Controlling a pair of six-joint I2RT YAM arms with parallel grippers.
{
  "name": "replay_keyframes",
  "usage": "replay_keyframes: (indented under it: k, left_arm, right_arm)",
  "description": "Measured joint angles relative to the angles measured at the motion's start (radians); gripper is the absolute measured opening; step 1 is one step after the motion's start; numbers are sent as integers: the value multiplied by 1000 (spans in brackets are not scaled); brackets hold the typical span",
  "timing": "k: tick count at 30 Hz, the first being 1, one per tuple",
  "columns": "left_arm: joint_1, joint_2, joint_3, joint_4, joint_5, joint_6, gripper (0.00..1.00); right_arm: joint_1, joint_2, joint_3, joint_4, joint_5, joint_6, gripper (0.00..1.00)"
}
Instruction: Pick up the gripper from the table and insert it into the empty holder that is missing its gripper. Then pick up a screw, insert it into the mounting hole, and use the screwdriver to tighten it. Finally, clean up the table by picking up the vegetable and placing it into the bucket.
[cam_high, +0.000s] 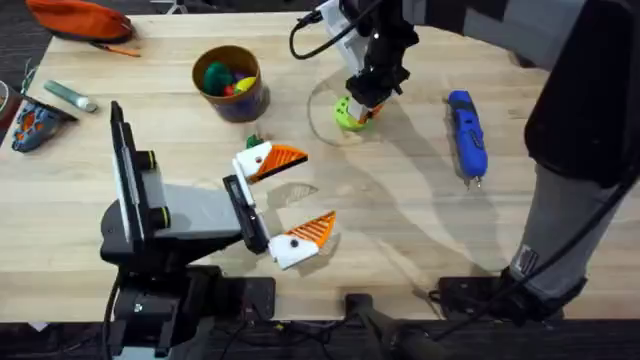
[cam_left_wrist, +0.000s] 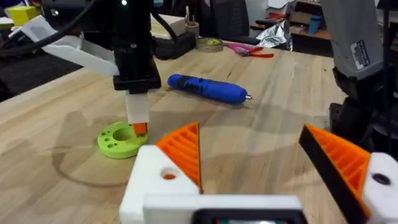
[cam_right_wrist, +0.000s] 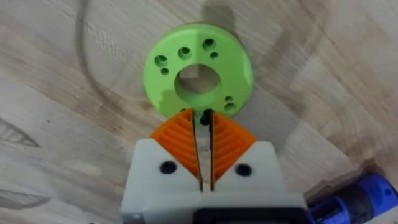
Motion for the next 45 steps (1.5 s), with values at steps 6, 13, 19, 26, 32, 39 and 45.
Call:
replay_keyframes:
  k: [6, 13, 19, 26, 32, 39, 45]
  left_arm:
    - [0, 0, 0, 0, 0, 0, 985]
    - [0, 0, 0, 0, 0, 0, 985]
    - [0, 0, 0, 0, 0, 0, 985]
    - [0, 0, 0, 0, 0, 0, 985]
    - [0, 0, 0, 0, 0, 0, 985]
    - [0, 0, 0, 0, 0, 0, 986]
    - [0, 0, 0, 0, 0, 0, 985]
  right_arm:
    - [0, 0, 0, 1, 1, 0, 73]
    - [-1, 0, 0, 2, 8, 0, 6]
    - [-3, 0, 0, 2, 8, 0, 4]
    - [-3, 0, 0, 2, 8, 0, 4]
    - [-3, 0, 2, -1, 9, 0, 4]
    - [-5, -31, 4, -21, 16, 0, 4]
    - [-5, -140, 29, -53, 17, 0, 4]
